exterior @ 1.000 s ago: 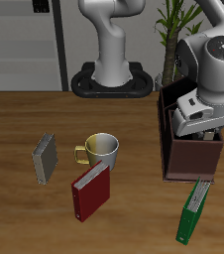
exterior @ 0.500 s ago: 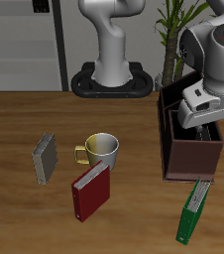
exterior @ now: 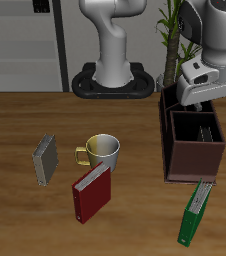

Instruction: Place the left yellow book into the left desk caddy's right compartment and place the right yellow book into the left desk caddy's right compartment and place the red book into the left desk caddy's left compartment

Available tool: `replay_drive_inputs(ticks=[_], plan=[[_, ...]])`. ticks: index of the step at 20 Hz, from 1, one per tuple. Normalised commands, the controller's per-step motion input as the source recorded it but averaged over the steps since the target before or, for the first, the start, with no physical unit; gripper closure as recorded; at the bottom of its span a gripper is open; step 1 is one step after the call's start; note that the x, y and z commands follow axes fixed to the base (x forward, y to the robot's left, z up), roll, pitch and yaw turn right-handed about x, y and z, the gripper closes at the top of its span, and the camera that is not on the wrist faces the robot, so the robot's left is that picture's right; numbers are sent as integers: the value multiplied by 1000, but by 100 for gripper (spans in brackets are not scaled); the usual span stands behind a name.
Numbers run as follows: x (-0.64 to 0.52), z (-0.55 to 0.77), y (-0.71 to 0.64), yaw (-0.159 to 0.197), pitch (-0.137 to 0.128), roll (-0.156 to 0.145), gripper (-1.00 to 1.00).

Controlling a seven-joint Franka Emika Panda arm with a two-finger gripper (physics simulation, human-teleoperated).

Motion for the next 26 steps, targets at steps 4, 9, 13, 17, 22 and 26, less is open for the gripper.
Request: replay_drive_inputs(ticks=[4, 9, 13, 17, 22, 26], plan=[[-287, 272, -438, -30, -49, 1, -100], [-473, 317, -800, -89, -63, 4, -100], [-332, 163, -730, -20, -69, -23, -100], [-323, 222, -912, -34, -118, -130, -100], [-218, 85, -690, -58, -58, -67, -100], [-225, -5, -772, -68, -33, -8, -100]])
